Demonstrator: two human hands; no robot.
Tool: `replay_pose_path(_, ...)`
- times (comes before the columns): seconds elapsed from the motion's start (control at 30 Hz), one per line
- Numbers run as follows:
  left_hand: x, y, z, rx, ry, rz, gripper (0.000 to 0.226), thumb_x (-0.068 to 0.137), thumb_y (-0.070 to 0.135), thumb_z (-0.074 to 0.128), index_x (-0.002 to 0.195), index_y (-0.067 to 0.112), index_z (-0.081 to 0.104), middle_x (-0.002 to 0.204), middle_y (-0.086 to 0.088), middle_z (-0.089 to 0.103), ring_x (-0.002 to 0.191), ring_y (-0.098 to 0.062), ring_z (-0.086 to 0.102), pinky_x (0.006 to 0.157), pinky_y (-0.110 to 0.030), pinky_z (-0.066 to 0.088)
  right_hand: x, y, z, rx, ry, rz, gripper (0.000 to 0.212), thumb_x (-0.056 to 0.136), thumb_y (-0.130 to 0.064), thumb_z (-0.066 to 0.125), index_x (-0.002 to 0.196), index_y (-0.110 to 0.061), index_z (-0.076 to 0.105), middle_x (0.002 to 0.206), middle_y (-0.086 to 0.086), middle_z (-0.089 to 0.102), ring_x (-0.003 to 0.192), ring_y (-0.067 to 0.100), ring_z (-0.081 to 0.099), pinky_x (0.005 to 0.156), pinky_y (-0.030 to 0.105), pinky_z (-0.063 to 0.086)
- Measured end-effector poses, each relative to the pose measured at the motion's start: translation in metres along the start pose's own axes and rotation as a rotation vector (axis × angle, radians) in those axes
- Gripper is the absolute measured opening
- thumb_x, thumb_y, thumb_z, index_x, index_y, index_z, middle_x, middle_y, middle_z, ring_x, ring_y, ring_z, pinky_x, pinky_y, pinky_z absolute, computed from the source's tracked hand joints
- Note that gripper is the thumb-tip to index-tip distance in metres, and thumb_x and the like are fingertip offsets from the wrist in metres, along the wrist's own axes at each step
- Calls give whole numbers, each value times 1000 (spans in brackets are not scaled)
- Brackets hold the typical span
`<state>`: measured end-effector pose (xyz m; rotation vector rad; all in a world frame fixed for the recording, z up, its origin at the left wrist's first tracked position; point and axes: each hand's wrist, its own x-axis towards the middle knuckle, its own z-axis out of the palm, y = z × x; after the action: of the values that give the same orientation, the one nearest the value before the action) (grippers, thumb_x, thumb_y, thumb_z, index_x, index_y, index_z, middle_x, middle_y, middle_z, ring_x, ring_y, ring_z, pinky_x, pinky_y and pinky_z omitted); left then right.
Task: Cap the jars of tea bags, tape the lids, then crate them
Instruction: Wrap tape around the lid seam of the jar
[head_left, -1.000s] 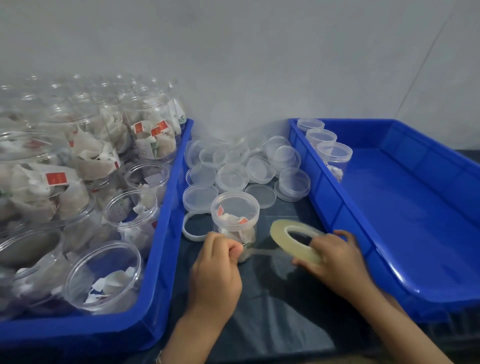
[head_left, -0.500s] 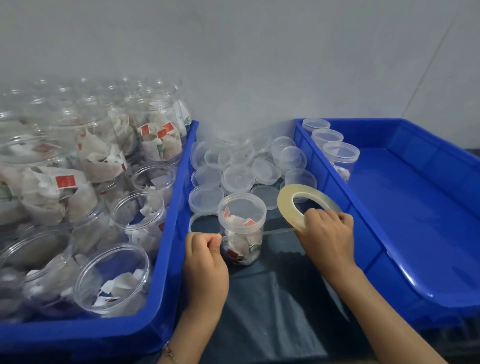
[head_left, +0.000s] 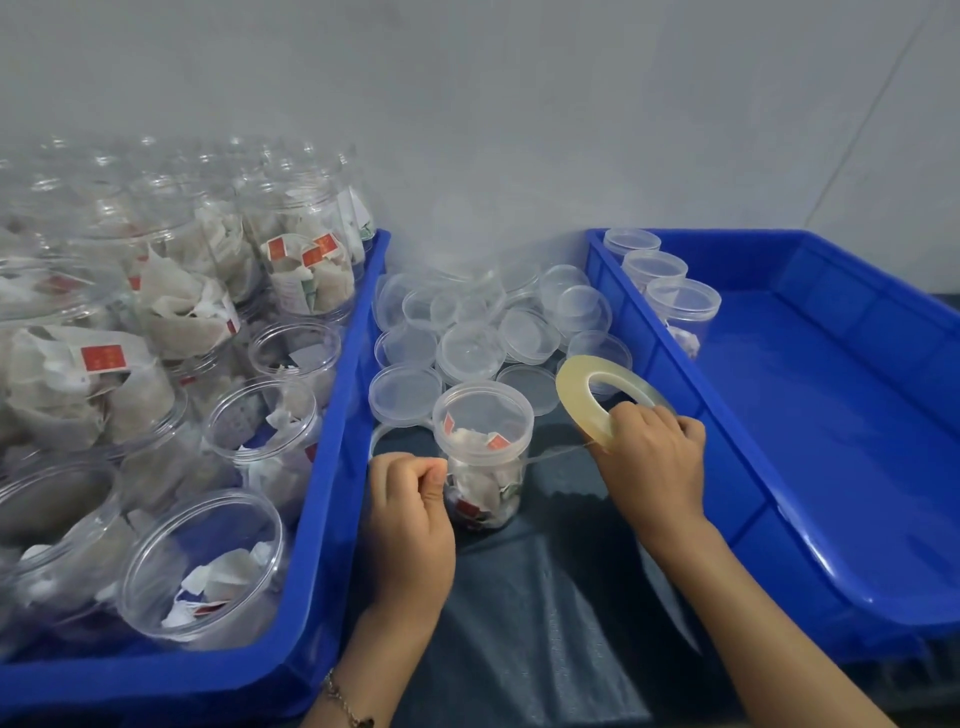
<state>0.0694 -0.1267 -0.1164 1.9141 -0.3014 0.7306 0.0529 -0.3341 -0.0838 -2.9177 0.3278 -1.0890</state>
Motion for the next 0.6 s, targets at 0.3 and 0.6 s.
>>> replay_pose_path(0.3,-16,5,-8,-72,-135,7,12,97,27,39,87,34,38,118,26,55,77,-10,60,57,-16,43,-13,4,2,-24,-8,-68,40,63,-21,87,58,-10,49,52,5,53,47,25,50,59,36,37)
replay_pose_path(0.6,6,11,-12,-546,-238,-466,20,101,9,36,83,10,44,111,-4,68,104,-15,66,88,-30,52,-3,-13,0,81,-299,-138,29,81,-3,63,110,-2,56,82,13,65,71,34,61,60,39,44)
